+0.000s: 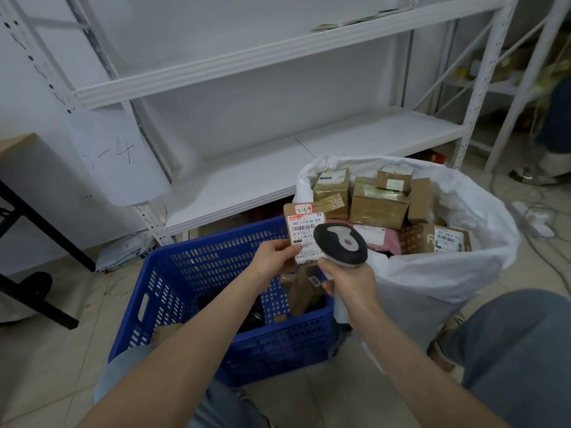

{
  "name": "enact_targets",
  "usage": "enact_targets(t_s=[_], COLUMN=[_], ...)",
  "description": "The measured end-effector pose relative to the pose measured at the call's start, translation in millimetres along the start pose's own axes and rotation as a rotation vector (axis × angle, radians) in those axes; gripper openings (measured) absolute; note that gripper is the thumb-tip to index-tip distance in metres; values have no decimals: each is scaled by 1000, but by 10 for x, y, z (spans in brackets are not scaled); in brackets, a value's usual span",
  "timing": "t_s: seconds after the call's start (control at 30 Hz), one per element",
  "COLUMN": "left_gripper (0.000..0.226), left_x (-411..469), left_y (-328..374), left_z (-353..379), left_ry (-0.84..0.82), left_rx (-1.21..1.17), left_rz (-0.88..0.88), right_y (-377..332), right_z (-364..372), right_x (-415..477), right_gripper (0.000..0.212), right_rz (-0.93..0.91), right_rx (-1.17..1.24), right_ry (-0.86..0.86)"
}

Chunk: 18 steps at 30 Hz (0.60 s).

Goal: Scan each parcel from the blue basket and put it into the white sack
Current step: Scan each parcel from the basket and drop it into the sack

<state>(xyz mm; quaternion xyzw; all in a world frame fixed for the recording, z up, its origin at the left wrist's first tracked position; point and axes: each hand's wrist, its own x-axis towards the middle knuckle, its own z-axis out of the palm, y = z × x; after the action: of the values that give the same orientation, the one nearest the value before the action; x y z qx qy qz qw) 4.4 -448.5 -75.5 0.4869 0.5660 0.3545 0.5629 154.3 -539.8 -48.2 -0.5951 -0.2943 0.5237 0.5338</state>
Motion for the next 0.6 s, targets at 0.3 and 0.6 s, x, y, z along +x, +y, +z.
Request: enact_targets(t_s=[0.3,0.6], left_gripper=[25,31], left_x=[355,648], left_y=[768,1356], left_z=[874,1731], left_ry=[-106,-56], left_rx=[24,357], left_rz=[50,232], right_y=[-559,-1074], right_z=[-626,-1312], right_x=[733,1006], right_gripper=[30,24], right_rz=[-85,-96], right_rx=[186,104], right_ry=[234,422])
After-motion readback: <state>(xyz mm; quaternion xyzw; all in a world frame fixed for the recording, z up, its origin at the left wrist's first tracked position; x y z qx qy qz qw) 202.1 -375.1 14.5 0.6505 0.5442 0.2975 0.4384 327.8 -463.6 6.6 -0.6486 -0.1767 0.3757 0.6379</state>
